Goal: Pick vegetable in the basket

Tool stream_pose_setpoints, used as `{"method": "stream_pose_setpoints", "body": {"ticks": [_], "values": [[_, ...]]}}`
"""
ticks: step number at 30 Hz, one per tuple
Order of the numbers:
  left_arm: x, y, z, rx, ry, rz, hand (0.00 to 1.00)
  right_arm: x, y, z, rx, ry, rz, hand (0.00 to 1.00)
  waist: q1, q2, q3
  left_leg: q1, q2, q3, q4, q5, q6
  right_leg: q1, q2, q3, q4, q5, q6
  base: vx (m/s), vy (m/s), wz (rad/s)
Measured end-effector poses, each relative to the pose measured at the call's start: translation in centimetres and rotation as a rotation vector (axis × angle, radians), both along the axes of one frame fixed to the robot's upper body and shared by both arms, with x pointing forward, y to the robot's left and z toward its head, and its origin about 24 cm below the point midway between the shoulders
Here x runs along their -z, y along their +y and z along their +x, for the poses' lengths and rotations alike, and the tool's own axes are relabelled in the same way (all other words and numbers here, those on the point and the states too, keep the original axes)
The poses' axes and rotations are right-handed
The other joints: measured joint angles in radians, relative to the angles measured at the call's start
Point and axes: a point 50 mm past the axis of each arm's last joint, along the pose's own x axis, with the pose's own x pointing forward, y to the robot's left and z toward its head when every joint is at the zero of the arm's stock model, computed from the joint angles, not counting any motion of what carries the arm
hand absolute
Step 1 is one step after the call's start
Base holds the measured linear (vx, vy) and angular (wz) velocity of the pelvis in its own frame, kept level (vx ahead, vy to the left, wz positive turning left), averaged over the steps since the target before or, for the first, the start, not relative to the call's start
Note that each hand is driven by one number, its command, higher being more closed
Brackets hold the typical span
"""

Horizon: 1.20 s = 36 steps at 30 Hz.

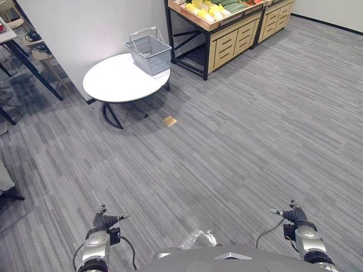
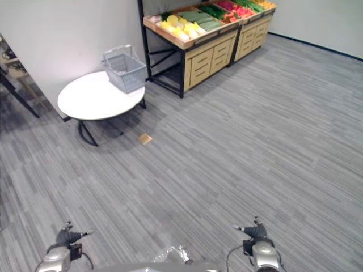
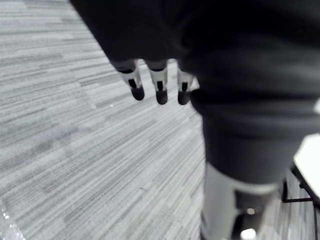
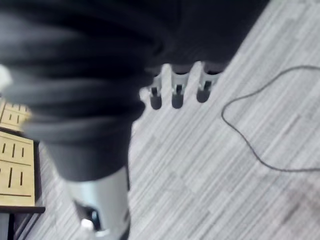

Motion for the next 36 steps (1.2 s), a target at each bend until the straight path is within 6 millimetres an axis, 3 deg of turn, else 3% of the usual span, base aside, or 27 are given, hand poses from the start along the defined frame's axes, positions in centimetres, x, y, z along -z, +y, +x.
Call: {"method": "stream_pose_setpoints", "body": {"ticks": [9,14,16,18,19,21,23,26,27,28,30,31,33,35,36], "values": [[-0.3,0.0,0.3,0.007,-0.032,0.014,0.0,-0.8,-0.1,0.2,-0.012,-0.062,-0.028,0.0,-0.014,-0.001,0.001,-0.025,0.0,0.011,0.022,-0.006,-0.006,-0.024,-0.003,-0.009,0.028,-0.016,-0.003,-0.02,-0.011,0.03],[0.1,-0.7,0.0,-0.005,-0.028,-0.011,0.0,-0.3,-0.4,-1.3,0.014,-0.028,-0.025,0.0,-0.018,-0.002,0.003,-0.044,0.003,-0.003,0.044,-0.017,-0.008,-0.049,-0.004,-0.028,0.078,-0.048,-0.013,-0.04,-0.038,0.11],[0.1,-0.8,0.0,-0.003,-0.028,-0.015,0.0,-0.4,-0.4,-1.0,0.014,-0.037,-0.025,0.0,-0.018,-0.001,0.005,-0.113,0.012,0.005,0.159,-0.083,-0.02,-0.097,-0.001,-0.028,0.153,-0.089,-0.023,-0.03,-0.042,-0.05],[0.3,-0.9,-0.5,-0.008,-0.017,-0.019,0.0,-0.5,0.0,-0.7,-0.001,-0.042,-0.021,0.0,-0.012,0.007,0.029,-0.206,0.054,0.059,0.423,-0.152,-0.074,-0.103,0.011,-0.028,0.2,-0.142,-0.059,-0.02,-0.061,-0.05],[0.1,-1.3,0.0,-0.01,-0.049,-0.025,0.0,-0.5,0.3,-0.5,-0.021,-0.045,-0.023,0.0,-0.013,0.008,0.045,-0.309,0.098,0.109,0.675,-0.114,-0.069,-0.092,0.015,-0.028,0.222,-0.159,-0.063,-0.02,-0.043,-0.06],[0.3,-2.6,0.4,-0.008,-0.074,-0.054,0.0,-0.9,0.3,-0.3,-0.046,-0.065,-0.039,0.0,0.006,0.016,0.074,-0.422,0.161,0.134,0.944,-0.004,-0.055,-0.064,0.025,-0.012,0.247,-0.183,-0.084,0.04,0.004,-0.29],[0.6,-3.2,0.0,-0.015,-0.07,-0.078,0.0,-1.2,1.1,0.8,-0.083,-0.087,-0.036,0.0,0.018,0.018,0.075,-0.501,0.218,0.162,1.067,-0.006,-0.039,-0.045,0.019,0.028,0.274,-0.219,-0.087,0.2,0.078,-0.46],[0.8,-3.2,-0.4,-0.024,-0.064,-0.088,0.0,-1.7,1.1,2.2,-0.094,-0.114,-0.04,0.0,0.029,0.01,0.08,-0.527,0.203,0.192,0.858,-0.037,-0.066,-0.039,-0.026,0.096,0.269,-0.243,-0.066,0.29,0.152,-0.59],[0.8,-3.3,-0.5,-0.024,-0.061,-0.09,0.0,-1.7,0.6,2.3,-0.087,-0.108,-0.048,0.0,0.037,0.013,0.078,-0.521,0.182,0.204,0.659,-0.031,-0.068,-0.032,-0.053,0.116,0.253,-0.25,-0.055,0.36,0.231,-0.46],[0.7,-3.3,-0.2,-0.021,-0.07,-0.089,0.0,-1.4,-0.2,1.8,-0.073,-0.07,-0.054,0.0,0.039,0.022,0.075,-0.521,0.171,0.244,0.395,0.041,-0.069,-0.025,-0.074,0.122,0.216,-0.258,-0.032,0.39,0.255,-0.31],[0.8,-3.3,-0.2,-0.021,-0.069,-0.089,0.0,-1.0,-0.8,1.1,-0.06,-0.022,-0.056,0.0,0.046,0.044,0.069,-0.511,0.182,0.284,0.189,0.125,-0.068,0.006,-0.078,0.121,0.171,-0.266,-0.004,0.47,0.329,-0.13],[1.1,-3.1,-0.8,-0.027,-0.041,-0.089,0.0,-0.4,-0.6,0.7,-0.061,0.012,-0.039,0.0,0.051,0.036,0.068,-0.497,0.17,0.31,0.201,0.219,-0.011,0.043,-0.108,0.129,0.157,-0.284,0.012,0.53,0.367,-0.16],[1.3,-3.4,-0.7,-0.024,-0.031,-0.099,0.0,0.2,0.2,0.6,-0.06,0.031,-0.005,0.0,0.055,-0.011,0.059,-0.509,0.121,0.323,0.255,0.142,0.054,0.019,-0.152,0.14,0.232,-0.273,0.02,0.54,0.332,0.0],[1.5,-4.0,-0.4,-0.008,-0.029,-0.113,0.0,0.3,0.6,0.8,-0.061,0.027,0.005,0.0,0.051,-0.032,0.061,-0.486,0.088,0.326,0.284,0.082,0.08,-0.029,-0.172,0.148,0.4,-0.241,0.079,0.54,0.298,0.17],[1.5,-4.1,-0.5,-0.001,-0.022,-0.112,0.0,0.5,0.9,0.7,-0.06,0.032,0.015,0.0,0.053,-0.039,0.063,-0.439,0.072,0.326,0.286,0.048,0.092,-0.064,-0.174,0.158,0.546,-0.183,0.182,0.44,0.223,0.07]]}}
